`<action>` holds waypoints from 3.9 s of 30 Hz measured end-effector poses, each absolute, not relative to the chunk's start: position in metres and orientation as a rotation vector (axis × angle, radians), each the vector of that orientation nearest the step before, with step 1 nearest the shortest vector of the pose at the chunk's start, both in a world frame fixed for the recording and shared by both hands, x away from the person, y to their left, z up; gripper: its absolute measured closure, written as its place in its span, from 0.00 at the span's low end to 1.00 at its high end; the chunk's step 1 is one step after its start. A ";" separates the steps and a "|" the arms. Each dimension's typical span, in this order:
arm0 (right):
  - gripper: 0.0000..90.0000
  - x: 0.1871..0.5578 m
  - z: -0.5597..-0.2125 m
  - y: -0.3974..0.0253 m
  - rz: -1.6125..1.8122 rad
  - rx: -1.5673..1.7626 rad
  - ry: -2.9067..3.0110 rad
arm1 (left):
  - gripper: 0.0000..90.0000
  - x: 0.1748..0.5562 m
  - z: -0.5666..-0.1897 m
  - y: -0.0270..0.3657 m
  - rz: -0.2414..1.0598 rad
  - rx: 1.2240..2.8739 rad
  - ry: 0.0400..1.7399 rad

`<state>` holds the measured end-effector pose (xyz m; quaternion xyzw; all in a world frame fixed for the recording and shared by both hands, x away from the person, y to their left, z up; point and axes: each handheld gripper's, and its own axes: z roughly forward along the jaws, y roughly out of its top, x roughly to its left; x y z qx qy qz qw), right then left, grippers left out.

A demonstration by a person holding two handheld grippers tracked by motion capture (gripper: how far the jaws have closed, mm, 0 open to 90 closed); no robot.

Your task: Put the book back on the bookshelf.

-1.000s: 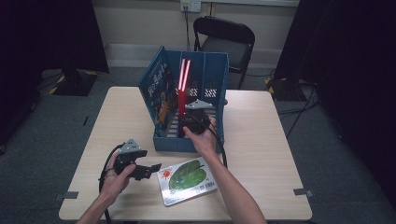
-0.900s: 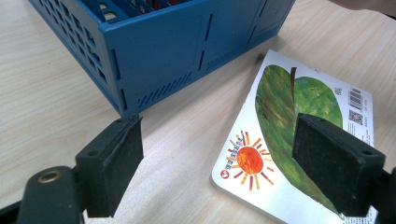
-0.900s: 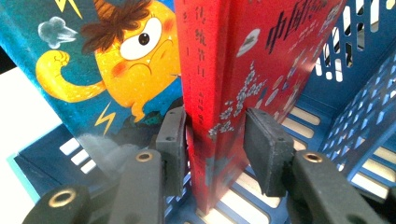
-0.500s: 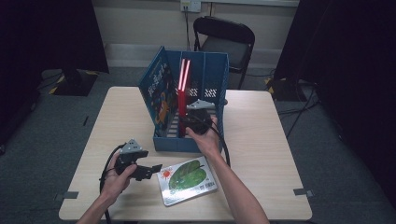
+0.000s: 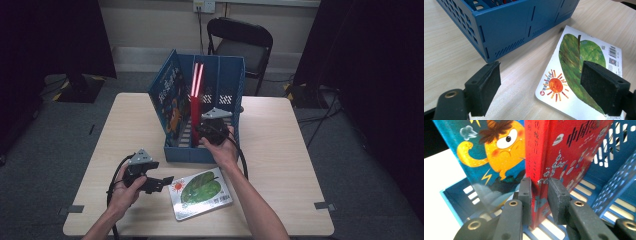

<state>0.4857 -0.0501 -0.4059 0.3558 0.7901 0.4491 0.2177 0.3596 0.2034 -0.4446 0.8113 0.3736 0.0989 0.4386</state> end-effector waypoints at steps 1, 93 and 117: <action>0.83 0.486 -0.405 -0.050 1.237 0.982 2.184 | 0.18 0.360 -0.445 0.204 0.242 2.016 0.929; 0.47 0.339 -0.481 -0.140 1.131 0.985 2.532 | 0.63 0.359 -0.479 0.190 0.019 2.122 0.986; 0.28 0.335 -0.486 -0.143 1.163 1.073 2.555 | 0.34 0.367 -0.487 0.175 0.023 2.097 1.010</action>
